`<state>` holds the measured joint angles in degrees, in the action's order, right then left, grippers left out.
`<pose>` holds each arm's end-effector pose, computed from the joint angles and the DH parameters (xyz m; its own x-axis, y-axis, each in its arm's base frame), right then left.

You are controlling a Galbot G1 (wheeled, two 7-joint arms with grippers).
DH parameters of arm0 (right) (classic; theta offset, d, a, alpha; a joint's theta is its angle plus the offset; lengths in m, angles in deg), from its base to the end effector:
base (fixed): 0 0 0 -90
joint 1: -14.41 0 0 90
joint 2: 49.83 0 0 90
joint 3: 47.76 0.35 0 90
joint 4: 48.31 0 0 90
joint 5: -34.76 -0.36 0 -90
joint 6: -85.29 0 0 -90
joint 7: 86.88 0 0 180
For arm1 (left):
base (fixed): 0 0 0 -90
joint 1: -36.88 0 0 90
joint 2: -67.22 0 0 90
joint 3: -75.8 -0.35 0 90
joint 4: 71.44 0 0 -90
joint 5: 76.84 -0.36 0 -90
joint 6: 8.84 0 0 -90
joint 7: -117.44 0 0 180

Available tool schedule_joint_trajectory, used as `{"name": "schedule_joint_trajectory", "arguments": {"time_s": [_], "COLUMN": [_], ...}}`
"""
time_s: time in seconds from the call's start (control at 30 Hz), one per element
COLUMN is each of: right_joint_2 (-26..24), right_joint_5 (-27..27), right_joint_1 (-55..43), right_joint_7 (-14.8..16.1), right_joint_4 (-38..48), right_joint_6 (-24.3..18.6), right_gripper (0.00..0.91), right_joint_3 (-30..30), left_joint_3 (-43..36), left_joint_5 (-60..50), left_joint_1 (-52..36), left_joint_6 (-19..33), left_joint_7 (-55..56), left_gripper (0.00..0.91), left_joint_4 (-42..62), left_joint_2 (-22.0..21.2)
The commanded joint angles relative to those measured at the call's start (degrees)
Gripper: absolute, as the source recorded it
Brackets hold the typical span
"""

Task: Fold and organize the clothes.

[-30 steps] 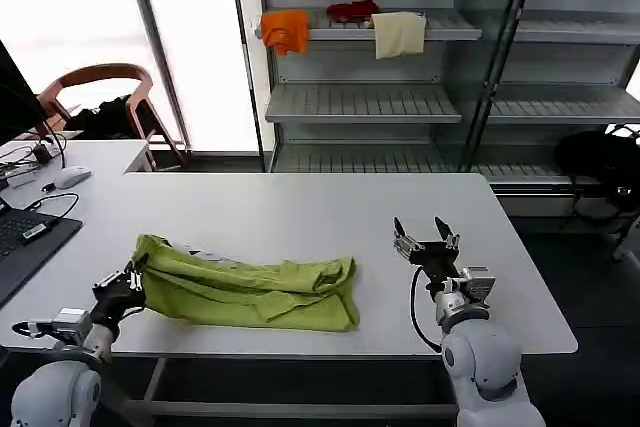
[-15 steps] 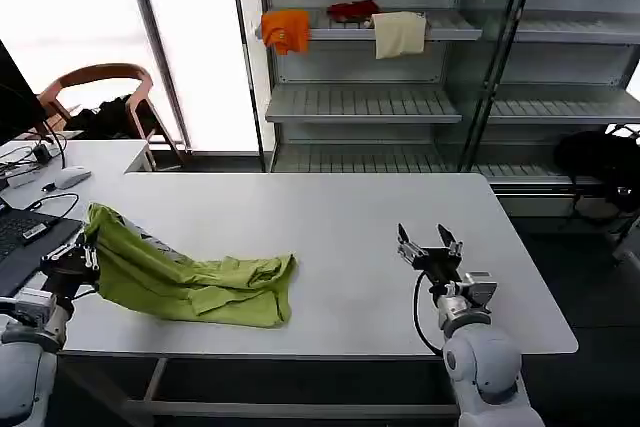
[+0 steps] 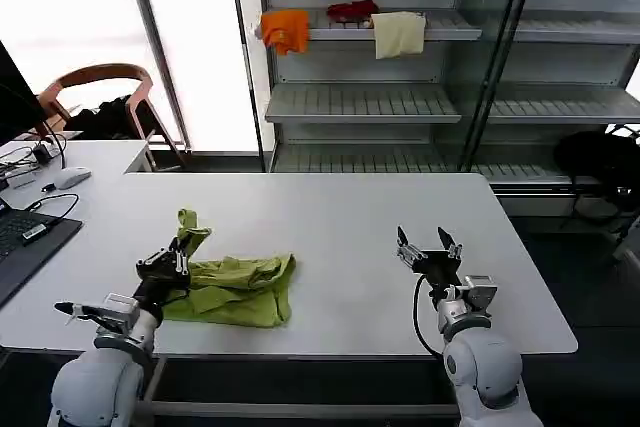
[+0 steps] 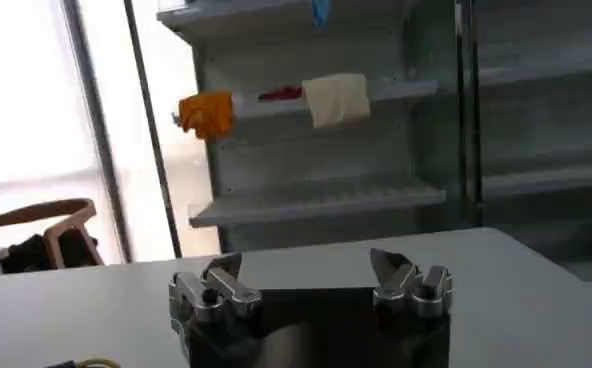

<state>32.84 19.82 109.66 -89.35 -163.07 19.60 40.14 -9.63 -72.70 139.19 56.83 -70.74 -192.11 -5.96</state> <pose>0.3071 -0.0135 -0.2282 -0.9904 -0.1014 0.0936 -0.0901 0.9889 0.1182 0.2691 0.0718 -0.2144 -0.9844 0.1234 0.1257 0.1486 0.9647 0.2173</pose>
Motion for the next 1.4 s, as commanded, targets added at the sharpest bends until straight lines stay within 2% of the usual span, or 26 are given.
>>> {"name": "schedule_joint_trajectory", "arguments": {"time_s": [0.03,0.63,0.67,0.7,0.73,1.4], "right_joint_2": [0.0,0.1,0.1,0.1,0.1,0.2], "right_joint_5": [-0.1,1.5,1.6,1.6,1.6,2.0], "right_joint_1": [0.0,-0.1,-0.2,-0.2,-0.2,-0.2], "right_joint_7": [0.2,0.5,0.6,0.6,0.6,0.8], "right_joint_4": [-0.3,-0.2,-0.1,0.0,0.1,1.3], "right_joint_6": [-0.3,0.9,0.9,0.8,0.8,0.6], "right_gripper": [0.907,0.907,0.907,0.907,0.907,0.907], "right_joint_3": [-0.1,-1.2,-1.2,-1.2,-1.1,-1.3], "left_joint_3": [-13.3,-17.9,-18.1,-18.4,-18.7,-21.4], "left_joint_5": [-3.6,-3.7,-3.9,-4.1,-4.2,-3.3], "left_joint_1": [-0.6,-2.2,-2.1,-2.1,-2.0,-1.8], "left_joint_6": [-5.9,-6.9,-7.0,-7.0,-6.9,-5.9], "left_joint_7": [3.3,7.2,7.4,7.6,7.6,9.6], "left_gripper": [0.01,0.02,0.474,0.877,0.907,0.907], "left_joint_4": [0.5,8.1,8.4,8.5,8.6,10.8], "left_joint_2": [-2.8,-6.5,-6.5,-6.5,-6.5,-11.0]}}
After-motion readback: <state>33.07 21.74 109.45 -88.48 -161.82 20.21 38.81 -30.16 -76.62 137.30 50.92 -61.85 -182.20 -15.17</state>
